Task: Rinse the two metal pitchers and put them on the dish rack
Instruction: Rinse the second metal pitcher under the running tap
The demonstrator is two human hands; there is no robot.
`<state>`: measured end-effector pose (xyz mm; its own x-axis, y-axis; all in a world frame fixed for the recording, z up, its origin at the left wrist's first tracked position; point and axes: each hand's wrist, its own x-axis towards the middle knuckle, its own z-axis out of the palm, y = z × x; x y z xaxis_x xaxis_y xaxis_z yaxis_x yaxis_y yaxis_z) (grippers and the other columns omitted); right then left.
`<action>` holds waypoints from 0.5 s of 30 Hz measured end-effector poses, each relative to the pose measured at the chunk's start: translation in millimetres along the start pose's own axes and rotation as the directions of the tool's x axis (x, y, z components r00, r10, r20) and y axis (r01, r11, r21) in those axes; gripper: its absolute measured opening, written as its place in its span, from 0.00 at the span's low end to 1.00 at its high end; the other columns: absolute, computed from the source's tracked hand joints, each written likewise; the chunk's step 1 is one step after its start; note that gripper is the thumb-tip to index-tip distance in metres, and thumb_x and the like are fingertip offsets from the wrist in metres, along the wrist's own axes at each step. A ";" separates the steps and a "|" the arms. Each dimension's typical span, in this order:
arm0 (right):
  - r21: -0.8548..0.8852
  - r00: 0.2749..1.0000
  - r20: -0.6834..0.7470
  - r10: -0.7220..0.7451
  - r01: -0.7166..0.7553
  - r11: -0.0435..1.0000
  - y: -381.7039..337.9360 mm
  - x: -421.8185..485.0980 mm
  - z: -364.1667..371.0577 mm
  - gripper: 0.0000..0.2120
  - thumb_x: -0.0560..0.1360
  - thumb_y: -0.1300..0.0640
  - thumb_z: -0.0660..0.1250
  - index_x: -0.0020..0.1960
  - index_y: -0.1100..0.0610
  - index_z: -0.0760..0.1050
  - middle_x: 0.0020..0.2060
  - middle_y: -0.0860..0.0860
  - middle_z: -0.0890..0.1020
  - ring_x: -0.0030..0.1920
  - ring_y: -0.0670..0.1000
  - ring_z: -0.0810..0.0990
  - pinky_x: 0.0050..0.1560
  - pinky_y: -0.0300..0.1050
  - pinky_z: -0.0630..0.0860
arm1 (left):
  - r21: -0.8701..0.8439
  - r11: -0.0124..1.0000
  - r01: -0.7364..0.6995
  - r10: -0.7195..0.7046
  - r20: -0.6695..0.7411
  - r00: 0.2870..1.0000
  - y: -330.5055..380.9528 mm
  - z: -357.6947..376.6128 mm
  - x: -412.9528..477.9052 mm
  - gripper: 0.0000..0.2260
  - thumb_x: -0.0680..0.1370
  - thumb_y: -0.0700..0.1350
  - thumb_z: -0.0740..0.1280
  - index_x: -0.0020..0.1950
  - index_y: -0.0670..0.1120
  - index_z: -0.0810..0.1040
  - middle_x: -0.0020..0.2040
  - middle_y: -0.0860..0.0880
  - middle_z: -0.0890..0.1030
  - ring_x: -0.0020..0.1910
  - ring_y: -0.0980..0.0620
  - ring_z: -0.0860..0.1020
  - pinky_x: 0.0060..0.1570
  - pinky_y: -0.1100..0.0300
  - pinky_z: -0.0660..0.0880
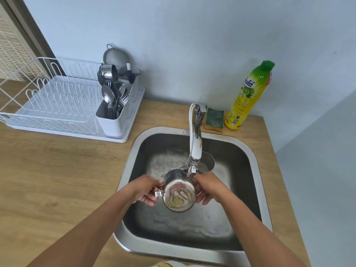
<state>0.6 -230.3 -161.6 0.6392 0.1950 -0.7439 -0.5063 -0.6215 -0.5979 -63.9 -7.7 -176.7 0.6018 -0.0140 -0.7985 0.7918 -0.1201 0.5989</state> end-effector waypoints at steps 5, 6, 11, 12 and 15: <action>-0.064 0.937 -0.345 -0.056 0.036 0.997 21.9 9.0 -19.4 0.15 0.77 0.44 0.63 0.46 0.56 0.76 0.34 0.52 0.78 0.32 0.53 0.78 0.26 0.42 0.74 | -0.060 0.996 -0.069 0.064 -0.074 0.995 2.8 -7.2 0.7 0.12 0.83 0.48 0.60 0.50 0.41 0.77 0.28 0.48 0.72 0.21 0.53 0.76 0.26 0.57 0.81; -0.073 0.921 -0.388 -0.046 0.019 0.997 26.9 12.3 -22.6 0.14 0.77 0.44 0.62 0.46 0.54 0.75 0.38 0.52 0.79 0.38 0.54 0.79 0.28 0.43 0.74 | -0.067 0.993 -0.101 0.093 -0.109 0.990 5.1 -8.3 1.2 0.12 0.84 0.48 0.59 0.50 0.41 0.76 0.29 0.47 0.72 0.22 0.51 0.77 0.27 0.57 0.81; -0.023 0.922 -0.385 0.040 -0.053 0.998 50.6 32.3 -21.6 0.22 0.77 0.39 0.61 0.63 0.53 0.66 0.60 0.54 0.75 0.52 0.58 0.80 0.29 0.43 0.75 | 0.015 0.974 -0.226 0.220 -0.304 0.927 12.4 -9.4 13.1 0.09 0.83 0.47 0.59 0.50 0.42 0.74 0.37 0.43 0.81 0.34 0.43 0.81 0.34 0.53 0.80; -0.024 0.926 -0.374 0.049 -0.063 0.998 54.3 35.2 -19.5 0.24 0.77 0.38 0.60 0.65 0.53 0.65 0.61 0.54 0.74 0.53 0.58 0.80 0.30 0.43 0.75 | 0.035 0.971 -0.236 0.234 -0.336 0.913 12.3 -8.2 16.5 0.08 0.82 0.47 0.60 0.49 0.43 0.74 0.38 0.43 0.82 0.35 0.44 0.81 0.36 0.54 0.78; -0.015 0.932 -0.358 0.054 -0.063 0.998 59.9 42.5 -12.4 0.24 0.76 0.37 0.58 0.64 0.53 0.67 0.58 0.56 0.77 0.53 0.59 0.81 0.40 0.51 0.82 | 0.047 0.965 -0.259 0.256 -0.393 0.883 9.8 -4.0 27.7 0.06 0.81 0.46 0.62 0.47 0.44 0.74 0.38 0.45 0.83 0.35 0.48 0.76 0.40 0.52 0.74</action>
<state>4.6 -268.7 -225.3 0.7760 -0.1233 -0.6186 -0.5370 -0.6435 -0.5454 -39.1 -5.3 -192.7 0.7754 0.3466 -0.5279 0.6032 -0.1592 0.7815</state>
